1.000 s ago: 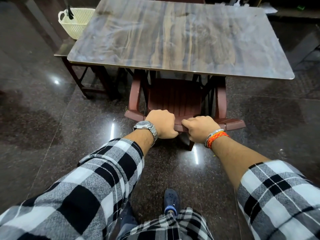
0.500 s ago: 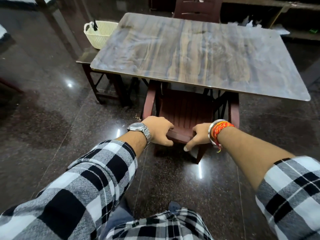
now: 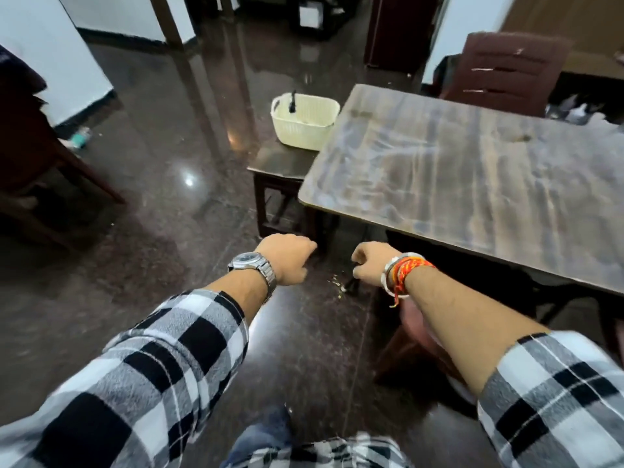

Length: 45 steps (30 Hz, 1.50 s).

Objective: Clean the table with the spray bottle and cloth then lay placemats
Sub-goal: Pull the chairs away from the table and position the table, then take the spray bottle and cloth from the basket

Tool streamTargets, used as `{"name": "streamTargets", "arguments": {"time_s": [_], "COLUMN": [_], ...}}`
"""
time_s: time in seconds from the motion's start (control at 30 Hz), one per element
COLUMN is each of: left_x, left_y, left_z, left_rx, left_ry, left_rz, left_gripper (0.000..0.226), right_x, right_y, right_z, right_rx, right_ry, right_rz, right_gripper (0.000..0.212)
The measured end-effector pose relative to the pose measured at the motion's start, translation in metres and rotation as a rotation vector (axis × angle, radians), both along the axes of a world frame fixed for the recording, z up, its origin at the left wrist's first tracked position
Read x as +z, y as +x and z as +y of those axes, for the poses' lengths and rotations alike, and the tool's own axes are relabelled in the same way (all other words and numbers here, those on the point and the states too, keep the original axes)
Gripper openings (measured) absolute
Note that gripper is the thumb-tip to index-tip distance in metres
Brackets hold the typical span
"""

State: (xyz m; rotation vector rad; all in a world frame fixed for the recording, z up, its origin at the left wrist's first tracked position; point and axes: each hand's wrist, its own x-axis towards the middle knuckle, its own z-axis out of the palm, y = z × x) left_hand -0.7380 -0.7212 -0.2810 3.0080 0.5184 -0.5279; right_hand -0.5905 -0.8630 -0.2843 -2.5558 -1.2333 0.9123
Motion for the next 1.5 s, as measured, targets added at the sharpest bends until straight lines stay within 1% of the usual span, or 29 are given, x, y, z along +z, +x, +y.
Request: {"name": "streamTargets", "arguments": {"time_s": [0.07, 0.13, 0.2, 0.23, 0.33, 0.43, 0.5, 0.6, 0.67, 0.77, 0.93, 1.07, 1.17, 1.23, 1.33, 1.5], "left_x": [0.009, 0.015, 0.014, 0.012, 0.003, -0.01, -0.02, -0.024, -0.023, -0.028, -0.056, -0.082, -0.097, -0.109, -0.125, -0.151], "left_y": [-0.006, -0.008, -0.002, 0.004, 0.031, 0.064, 0.083, 0.109, 0.137, 0.172, 0.241, 0.299, 0.335, 0.362, 0.395, 0.444], "left_z": [0.054, 0.098, 0.139, 0.159, 0.211, 0.264, 0.3, 0.352, 0.39, 0.434, 0.508, 0.564, 0.6, 0.624, 0.651, 0.674], "left_rx": [0.062, 0.139, 0.178, 0.179, 0.173, 0.159, 0.166, 0.173, 0.18, 0.211, 0.221, 0.194, 0.184, 0.2, 0.242, 0.273], "left_ry": [-0.008, -0.049, -0.061, -0.052, -0.051, -0.049, -0.044, -0.055, -0.05, -0.101, -0.179, -0.282, -0.353, -0.406, -0.463, -0.491], "left_rz": [-0.061, -0.14, -0.184, -0.201, -0.241, -0.282, -0.258, -0.165, -0.174, -0.201, -0.186, -0.17, -0.152, -0.159, -0.174, -0.14], "left_gripper": [0.053, 0.049, 0.046, 0.05, 0.074, 0.081, 0.084, 0.086, 0.086, 0.086, 0.084, 0.085, 0.086, 0.086, 0.086, 0.094], "right_x": [0.005, 0.011, 0.012, 0.011, 0.002, -0.009, -0.02, -0.029, -0.032, -0.035, -0.051, -0.07, -0.087, -0.098, -0.114, -0.156], "right_y": [-0.01, -0.015, -0.012, -0.006, 0.019, 0.049, 0.07, 0.101, 0.129, 0.163, 0.215, 0.253, 0.277, 0.298, 0.322, 0.38], "right_z": [0.047, 0.086, 0.124, 0.143, 0.201, 0.257, 0.295, 0.347, 0.385, 0.429, 0.499, 0.545, 0.578, 0.604, 0.633, 0.669], "right_rx": [0.013, 0.09, 0.1, 0.087, 0.034, 0.003, 0.004, 0.015, 0.014, -0.04, -0.091, -0.219, -0.26, -0.296, -0.321, -0.319], "right_ry": [0.026, 0.004, 0.022, 0.044, 0.116, 0.202, 0.25, 0.231, 0.255, 0.292, 0.251, 0.212, 0.151, 0.147, 0.13, 0.013], "right_rz": [-0.018, -0.048, -0.077, -0.093, -0.143, -0.167, -0.2, -0.193, -0.23, -0.258, -0.252, -0.232, -0.212, -0.199, -0.171, -0.131], "right_gripper": [0.04, 0.049, 0.054, 0.054, 0.048, 0.05, 0.05, 0.062, 0.065, 0.066, 0.068, 0.065, 0.065, 0.065, 0.066, 0.066]}}
